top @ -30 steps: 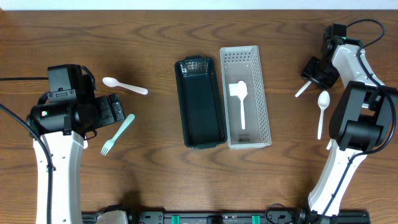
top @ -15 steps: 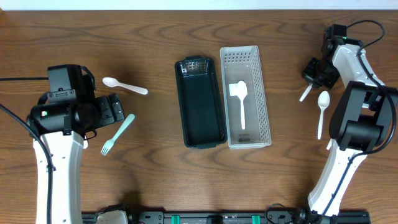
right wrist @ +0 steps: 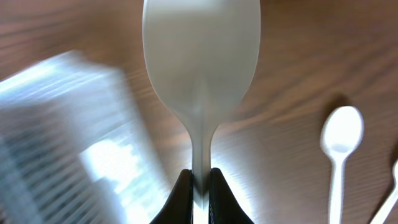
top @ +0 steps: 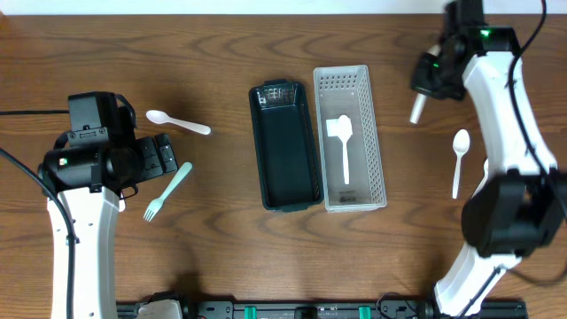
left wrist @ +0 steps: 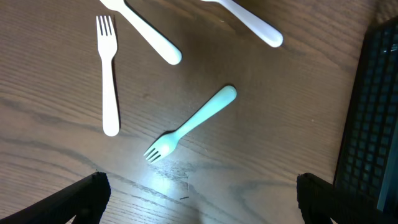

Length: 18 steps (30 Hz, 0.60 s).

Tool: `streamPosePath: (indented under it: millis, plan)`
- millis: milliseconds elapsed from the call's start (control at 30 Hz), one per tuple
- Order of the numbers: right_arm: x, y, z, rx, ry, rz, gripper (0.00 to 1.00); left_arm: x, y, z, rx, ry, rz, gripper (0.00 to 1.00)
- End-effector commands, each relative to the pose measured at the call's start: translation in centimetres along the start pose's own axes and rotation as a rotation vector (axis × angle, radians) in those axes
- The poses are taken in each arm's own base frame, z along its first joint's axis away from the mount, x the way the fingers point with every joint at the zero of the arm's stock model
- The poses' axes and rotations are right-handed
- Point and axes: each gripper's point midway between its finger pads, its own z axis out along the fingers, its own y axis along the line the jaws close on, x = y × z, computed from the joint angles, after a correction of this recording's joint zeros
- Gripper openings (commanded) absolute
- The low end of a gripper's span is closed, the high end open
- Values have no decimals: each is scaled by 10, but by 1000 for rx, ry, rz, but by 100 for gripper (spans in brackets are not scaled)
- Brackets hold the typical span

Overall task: Pack container
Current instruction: 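Lower the second spoon into the white basket and release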

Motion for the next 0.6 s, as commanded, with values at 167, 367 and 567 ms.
streamPosePath:
  millis: [167, 367, 567]
  plan:
    - [72, 83, 18, -55, 133, -219, 2, -3, 0, -2, 5, -4, -11, 98]
    - [117, 94, 68, -20, 233, -275, 2, -1, 0, -2, 4, 1, -11, 98]
    - [130, 90, 99, -5, 265, -301, 11, 0, 0, -2, 3, 8, -11, 98]
